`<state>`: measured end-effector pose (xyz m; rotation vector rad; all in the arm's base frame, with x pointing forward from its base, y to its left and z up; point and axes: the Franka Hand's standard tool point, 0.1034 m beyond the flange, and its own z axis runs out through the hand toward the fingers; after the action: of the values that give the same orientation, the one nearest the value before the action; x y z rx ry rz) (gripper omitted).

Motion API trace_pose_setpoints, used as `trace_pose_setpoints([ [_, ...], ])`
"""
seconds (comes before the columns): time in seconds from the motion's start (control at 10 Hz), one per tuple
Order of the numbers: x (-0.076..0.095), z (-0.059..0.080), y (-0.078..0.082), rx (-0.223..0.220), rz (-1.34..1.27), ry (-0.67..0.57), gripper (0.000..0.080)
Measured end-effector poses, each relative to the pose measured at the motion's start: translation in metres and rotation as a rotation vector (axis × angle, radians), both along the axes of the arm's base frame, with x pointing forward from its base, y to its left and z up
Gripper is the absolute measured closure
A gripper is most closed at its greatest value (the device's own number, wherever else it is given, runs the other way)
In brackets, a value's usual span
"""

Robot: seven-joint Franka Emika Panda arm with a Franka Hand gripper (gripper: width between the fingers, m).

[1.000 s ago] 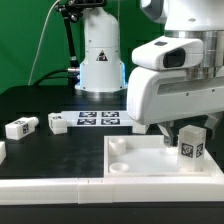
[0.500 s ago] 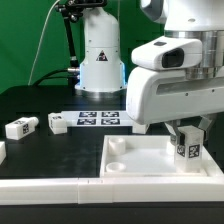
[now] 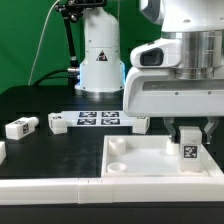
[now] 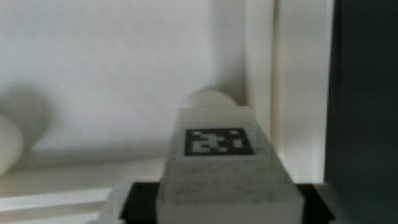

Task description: Assemble one leg

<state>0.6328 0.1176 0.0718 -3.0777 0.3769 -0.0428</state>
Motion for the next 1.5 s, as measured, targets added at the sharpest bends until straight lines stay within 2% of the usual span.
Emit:
trace_pose_setpoints([
  [0.1,-0.001,0.0,-0.001,0.008,-0.167,0.009,0.0509],
  [0.3,-0.002,0.0,-0.014,-0.011,-0.376,0.011,0.0506],
  [0.7,-0.006,0.001,-0.033,-0.068,-0.599,0.022,0.0497],
  [0.9,-0.006,0.001,-0.034,-0.07,-0.599,0.023,0.0495],
  [1.0,-0.006,0.001,-0.034,-0.069,-0.6,0.023,0.0337],
  [1.1,-0.006,0.0,-0.034,-0.069,-0.6,0.024,0.0337],
  [1.2,-0.006,0.0,-0.034,-0.07,-0.6,0.024,0.0178],
  [1.5,-0.007,0.0,-0.034,-0.07,-0.6,0.024,0.0152],
])
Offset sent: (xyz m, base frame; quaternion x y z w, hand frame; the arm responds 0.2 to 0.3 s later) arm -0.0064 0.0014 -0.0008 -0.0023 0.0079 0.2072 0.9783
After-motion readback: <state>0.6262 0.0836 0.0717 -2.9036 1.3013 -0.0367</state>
